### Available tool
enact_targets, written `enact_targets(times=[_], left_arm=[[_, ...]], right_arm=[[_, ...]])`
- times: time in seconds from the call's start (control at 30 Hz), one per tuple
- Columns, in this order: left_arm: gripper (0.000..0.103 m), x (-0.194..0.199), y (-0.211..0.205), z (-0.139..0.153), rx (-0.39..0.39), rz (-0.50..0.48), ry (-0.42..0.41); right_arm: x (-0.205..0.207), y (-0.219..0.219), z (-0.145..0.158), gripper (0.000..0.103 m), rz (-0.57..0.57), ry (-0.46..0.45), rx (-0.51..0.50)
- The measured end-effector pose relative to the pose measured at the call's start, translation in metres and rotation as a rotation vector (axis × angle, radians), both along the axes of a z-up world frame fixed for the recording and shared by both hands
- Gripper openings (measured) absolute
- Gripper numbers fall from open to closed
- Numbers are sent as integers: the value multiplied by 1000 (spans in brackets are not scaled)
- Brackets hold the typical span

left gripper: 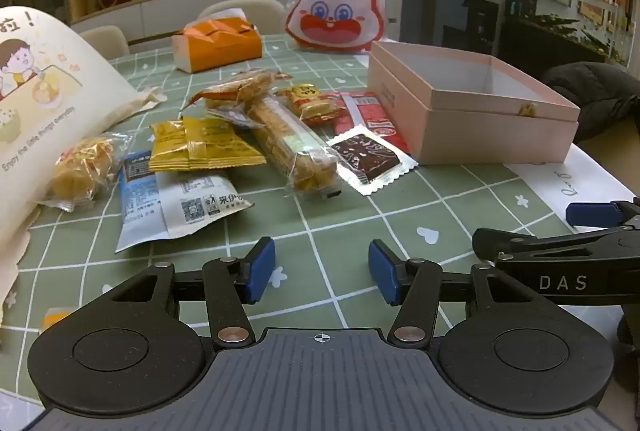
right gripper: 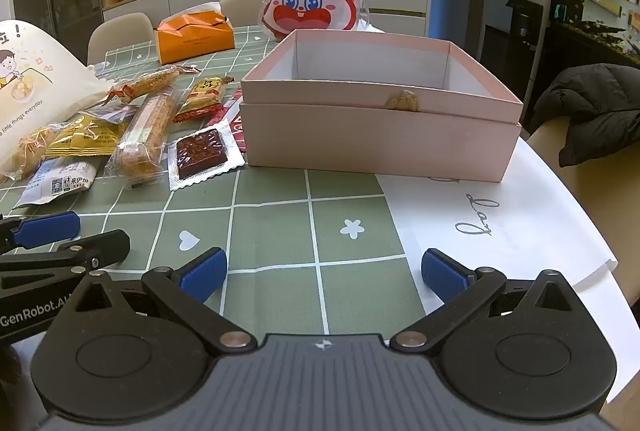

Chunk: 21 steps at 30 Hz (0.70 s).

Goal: Organize snacks

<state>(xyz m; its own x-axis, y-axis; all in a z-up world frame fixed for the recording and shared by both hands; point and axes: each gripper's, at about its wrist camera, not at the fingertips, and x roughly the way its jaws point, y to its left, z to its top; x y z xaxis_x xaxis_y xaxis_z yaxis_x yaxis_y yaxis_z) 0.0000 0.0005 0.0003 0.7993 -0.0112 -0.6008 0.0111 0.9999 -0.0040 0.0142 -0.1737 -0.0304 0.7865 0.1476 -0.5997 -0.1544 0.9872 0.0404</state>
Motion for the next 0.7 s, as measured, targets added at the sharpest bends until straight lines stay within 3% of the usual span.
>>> enact_targets(times=[0.7], left_arm=[[58,0,0,0,7,0,1]], right_arm=[[0,0,0,103,0,0,-1]])
